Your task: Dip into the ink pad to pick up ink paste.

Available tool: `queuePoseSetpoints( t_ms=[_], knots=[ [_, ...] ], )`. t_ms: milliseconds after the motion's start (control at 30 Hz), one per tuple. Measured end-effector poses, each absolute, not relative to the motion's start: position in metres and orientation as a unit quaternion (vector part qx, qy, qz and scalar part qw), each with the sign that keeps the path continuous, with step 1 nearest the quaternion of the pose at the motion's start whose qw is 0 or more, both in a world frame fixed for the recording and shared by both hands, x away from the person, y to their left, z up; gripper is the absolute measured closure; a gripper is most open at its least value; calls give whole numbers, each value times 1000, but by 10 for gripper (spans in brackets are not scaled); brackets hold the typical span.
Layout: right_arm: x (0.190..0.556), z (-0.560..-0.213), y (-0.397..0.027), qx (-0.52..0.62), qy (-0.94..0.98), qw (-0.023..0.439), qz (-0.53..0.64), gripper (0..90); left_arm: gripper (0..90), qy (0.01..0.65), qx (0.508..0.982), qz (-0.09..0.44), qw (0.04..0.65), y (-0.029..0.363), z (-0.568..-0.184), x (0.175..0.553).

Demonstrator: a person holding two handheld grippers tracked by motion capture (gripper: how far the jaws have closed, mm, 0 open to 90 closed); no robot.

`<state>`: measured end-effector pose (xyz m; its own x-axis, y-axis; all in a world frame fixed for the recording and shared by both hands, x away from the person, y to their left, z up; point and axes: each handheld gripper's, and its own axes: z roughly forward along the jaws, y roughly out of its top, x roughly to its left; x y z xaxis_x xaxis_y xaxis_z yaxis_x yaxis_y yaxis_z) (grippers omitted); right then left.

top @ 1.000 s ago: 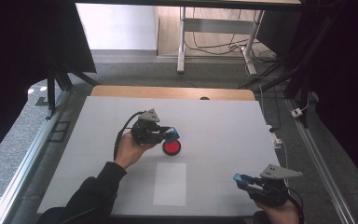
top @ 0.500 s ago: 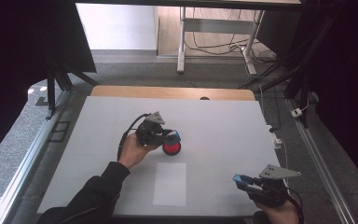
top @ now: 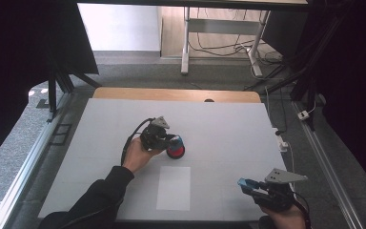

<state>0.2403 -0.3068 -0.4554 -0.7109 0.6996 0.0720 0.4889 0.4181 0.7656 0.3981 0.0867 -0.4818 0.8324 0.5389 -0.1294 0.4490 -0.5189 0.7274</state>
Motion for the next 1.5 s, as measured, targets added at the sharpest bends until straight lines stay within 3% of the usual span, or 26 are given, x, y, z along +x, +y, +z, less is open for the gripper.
queuePoseSetpoints(
  t_ms=[1200, 1500],
  knots=[
    [240, -456, -306, 356, 833, 128, 403, 681, 704, 320, 873, 47, 365, 77, -493, 403],
    [240, -456, -306, 356, 834, 127, 402, 681, 704, 306, 882, 73, 350, 71, -491, 397]
  ],
)
